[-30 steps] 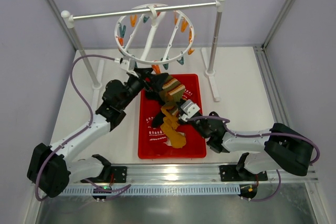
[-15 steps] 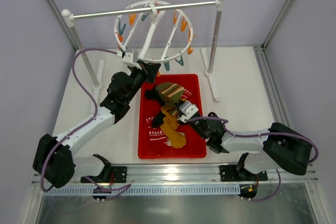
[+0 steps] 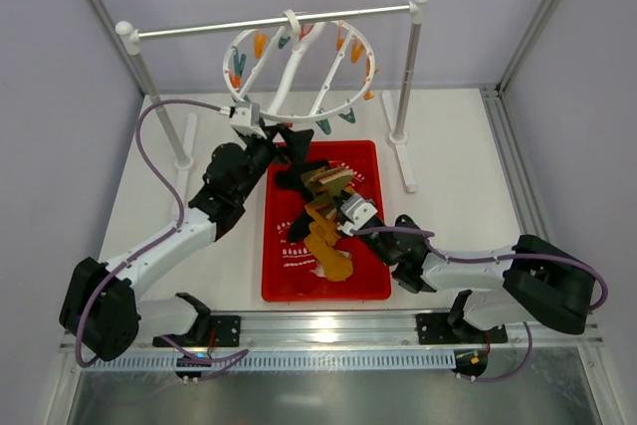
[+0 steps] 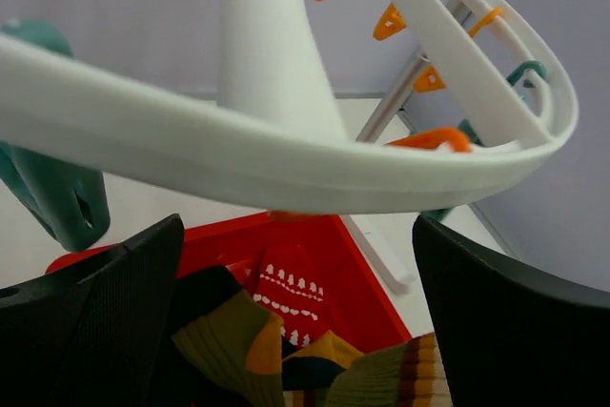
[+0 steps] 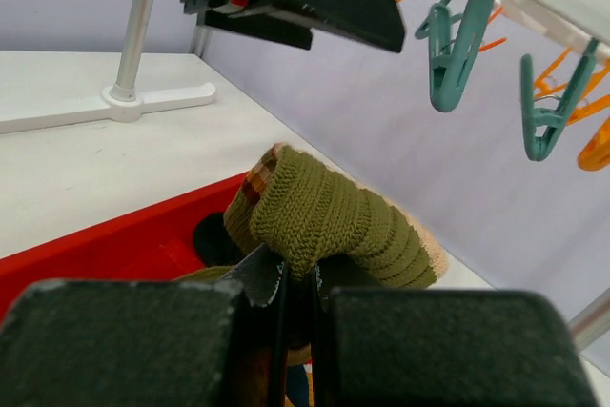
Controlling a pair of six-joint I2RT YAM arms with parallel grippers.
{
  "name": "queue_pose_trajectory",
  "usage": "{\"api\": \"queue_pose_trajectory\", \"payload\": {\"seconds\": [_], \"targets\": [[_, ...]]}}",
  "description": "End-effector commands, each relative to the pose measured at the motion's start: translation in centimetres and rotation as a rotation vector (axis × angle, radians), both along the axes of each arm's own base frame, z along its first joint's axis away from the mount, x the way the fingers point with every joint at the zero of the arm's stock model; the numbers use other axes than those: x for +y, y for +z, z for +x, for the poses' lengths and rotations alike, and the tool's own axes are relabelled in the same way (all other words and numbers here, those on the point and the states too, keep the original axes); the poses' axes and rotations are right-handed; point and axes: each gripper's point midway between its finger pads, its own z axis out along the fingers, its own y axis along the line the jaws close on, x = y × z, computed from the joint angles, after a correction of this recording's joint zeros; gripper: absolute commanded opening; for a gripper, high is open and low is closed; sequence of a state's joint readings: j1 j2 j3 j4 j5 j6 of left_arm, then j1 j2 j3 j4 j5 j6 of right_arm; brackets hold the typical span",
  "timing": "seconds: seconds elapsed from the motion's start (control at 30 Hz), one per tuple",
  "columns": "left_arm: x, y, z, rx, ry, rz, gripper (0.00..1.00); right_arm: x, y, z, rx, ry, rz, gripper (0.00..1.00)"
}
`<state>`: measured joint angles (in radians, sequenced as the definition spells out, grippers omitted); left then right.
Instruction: Remove the socks clipped to the hanger
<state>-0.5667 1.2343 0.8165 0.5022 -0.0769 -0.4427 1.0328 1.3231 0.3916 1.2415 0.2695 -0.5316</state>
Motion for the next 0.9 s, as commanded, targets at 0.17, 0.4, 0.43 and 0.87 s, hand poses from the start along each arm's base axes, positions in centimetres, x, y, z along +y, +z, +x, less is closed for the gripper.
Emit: {"api": "queue_pose_trajectory", "payload": {"seconds": [0.17,0.4,0.43,0.87], "targets": [[3.0,-1.2,-0.8,0.009,0.109,0.045,1.00,-6.7,12.2,-4.0,-0.247,-0.018,0.396,0.04],[4.9,-0.9,-2.6,-0.025,0.141,0.049,1.00,-6.3,10.5,-1.2,0.008,-0.125,0.238,0.05],[5.0,-0.7,-2.8,-0.033,0.141,0.045,1.00,-6.4,9.6,-0.5,0.039,-0.166,0.235,0.05],[5.1,-0.7,-3.2,-0.035,0.134,0.048,1.00,-7.6,1.3,6.4,0.296,-0.368,0.183,0.05]]}}
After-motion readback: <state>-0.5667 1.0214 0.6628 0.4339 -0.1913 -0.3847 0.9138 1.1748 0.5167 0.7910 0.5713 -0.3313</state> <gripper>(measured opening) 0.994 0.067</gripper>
